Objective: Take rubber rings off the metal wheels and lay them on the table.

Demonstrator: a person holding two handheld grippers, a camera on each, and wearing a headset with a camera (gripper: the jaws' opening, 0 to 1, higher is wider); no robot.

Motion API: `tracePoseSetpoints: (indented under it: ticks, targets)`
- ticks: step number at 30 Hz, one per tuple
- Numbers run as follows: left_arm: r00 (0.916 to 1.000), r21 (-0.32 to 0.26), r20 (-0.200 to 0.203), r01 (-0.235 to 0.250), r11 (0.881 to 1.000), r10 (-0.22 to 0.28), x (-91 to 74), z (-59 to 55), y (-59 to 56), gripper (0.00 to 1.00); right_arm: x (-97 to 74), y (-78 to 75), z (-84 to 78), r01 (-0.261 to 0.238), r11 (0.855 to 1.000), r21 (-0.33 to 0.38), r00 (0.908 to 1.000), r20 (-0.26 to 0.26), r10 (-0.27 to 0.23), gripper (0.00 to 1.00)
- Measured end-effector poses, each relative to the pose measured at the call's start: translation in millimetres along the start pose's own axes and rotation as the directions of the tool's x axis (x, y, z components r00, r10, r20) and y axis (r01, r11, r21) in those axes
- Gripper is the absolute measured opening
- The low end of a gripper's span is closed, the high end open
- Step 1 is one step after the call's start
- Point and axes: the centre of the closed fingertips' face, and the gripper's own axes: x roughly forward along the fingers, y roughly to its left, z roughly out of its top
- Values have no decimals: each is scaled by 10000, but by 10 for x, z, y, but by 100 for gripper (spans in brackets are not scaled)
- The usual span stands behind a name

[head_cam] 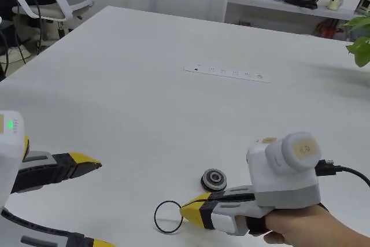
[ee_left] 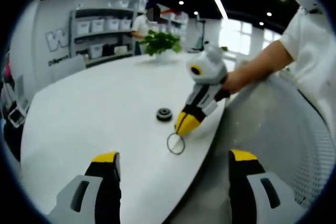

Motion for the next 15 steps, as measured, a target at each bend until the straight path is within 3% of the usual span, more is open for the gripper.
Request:
tracePoseSetpoints:
  ticks: [9, 15]
  targets:
    - [10000, -1, -10, 57, 10000, -57, 10, -8, -12, 86, -14, -20, 46, 176, 9995, -262, 9996, 221, -170, 1]
    - [10000, 99, -56, 49, 9999, -48, 2, -14, -14, 86, -20, -33, 44, 352, 9974, -622, 9994, 76, -348, 4]
